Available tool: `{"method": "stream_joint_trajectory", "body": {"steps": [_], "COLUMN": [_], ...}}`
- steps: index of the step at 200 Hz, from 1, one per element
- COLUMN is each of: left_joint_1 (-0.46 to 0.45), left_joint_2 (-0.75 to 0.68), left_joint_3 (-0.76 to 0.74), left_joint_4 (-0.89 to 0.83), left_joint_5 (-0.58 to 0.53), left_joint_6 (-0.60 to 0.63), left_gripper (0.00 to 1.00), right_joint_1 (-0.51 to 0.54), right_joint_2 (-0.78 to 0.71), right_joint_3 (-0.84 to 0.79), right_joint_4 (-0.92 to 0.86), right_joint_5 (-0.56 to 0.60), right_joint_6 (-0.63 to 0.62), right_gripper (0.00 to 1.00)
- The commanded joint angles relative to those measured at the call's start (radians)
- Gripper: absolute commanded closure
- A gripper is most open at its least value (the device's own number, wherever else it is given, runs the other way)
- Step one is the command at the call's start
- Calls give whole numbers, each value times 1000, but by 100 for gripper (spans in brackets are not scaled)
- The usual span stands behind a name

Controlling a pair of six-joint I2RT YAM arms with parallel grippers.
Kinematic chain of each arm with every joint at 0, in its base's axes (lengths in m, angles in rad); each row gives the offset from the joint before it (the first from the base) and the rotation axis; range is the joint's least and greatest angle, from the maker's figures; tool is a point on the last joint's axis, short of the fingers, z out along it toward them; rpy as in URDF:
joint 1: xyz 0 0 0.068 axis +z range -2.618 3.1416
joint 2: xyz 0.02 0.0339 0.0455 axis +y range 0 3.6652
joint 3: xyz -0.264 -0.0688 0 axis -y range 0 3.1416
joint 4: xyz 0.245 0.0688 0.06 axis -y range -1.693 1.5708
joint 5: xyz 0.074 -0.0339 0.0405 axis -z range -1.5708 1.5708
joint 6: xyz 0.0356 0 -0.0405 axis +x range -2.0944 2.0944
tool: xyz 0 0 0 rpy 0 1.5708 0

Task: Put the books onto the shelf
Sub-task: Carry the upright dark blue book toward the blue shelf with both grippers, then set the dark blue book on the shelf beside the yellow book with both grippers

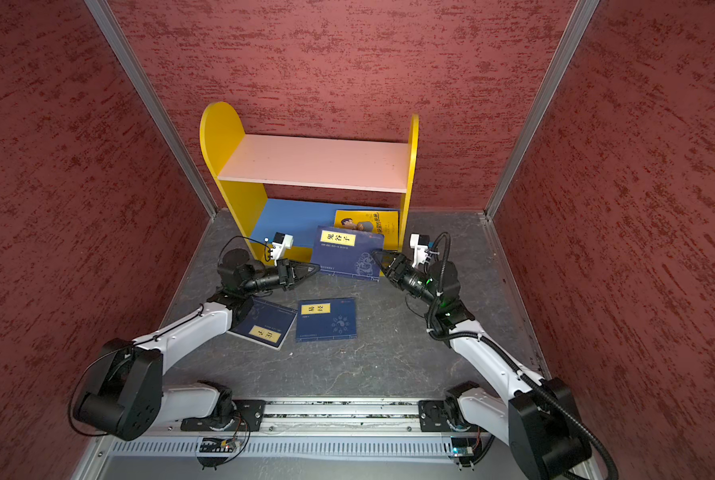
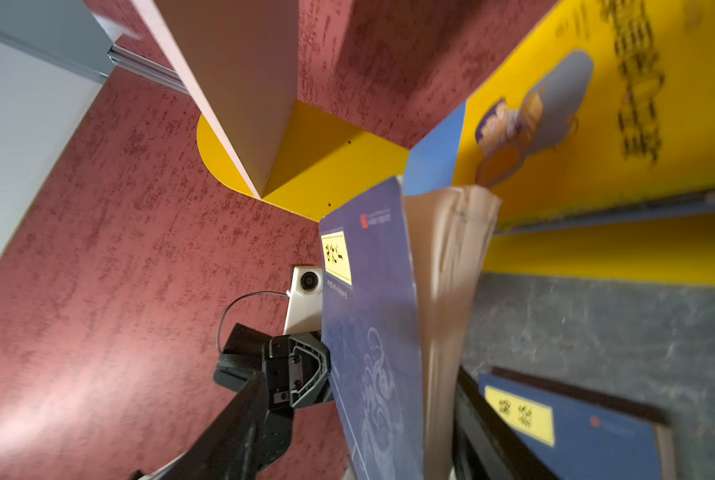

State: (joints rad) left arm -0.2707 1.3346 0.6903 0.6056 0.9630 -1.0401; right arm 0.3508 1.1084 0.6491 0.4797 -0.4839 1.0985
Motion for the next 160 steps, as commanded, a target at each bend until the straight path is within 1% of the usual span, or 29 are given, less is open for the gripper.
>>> {"method": "stream_joint_trajectory", "body": {"steps": [1,37,42,46,49,67,70,83,118,160], "left_joint_1": [19,22,22,22,22,19,17,12,-14,-29], "left_joint_2": [46,146,158,168,173,206,212,236,311,399], "left_joint_3": [83,219,234,246,256,311,319,360,449,512], "left_joint_4": [18,-52,-62,-72,-79,-119,-156,-208,-279,-287], "left_joint_5": [-27,-41,-42,-44,-47,-58,-63,-73,-93,-101], "left_joint_6": [-12,-11,-7,-2,2,35,42,71,108,100], "left_gripper": [100,100,100,100,100,100,100,100,100,100], "right_joint_1": [-4,-4,-3,-4,-3,-4,-4,-4,-4,-4], "right_joint_2": [14,12,9,7,6,4,4,5,33,104], "right_joint_3": [81,135,140,142,145,174,178,188,202,226], "right_joint_4": [-154,-296,-321,-338,-350,-439,-451,-478,-457,-415], "right_joint_5": [129,269,286,296,306,364,375,414,486,573], "right_joint_6": [-134,-244,-260,-274,-283,-353,-364,-406,-476,-528], "right_gripper": [19,9,6,2,1,1,1,1,1,1]}}
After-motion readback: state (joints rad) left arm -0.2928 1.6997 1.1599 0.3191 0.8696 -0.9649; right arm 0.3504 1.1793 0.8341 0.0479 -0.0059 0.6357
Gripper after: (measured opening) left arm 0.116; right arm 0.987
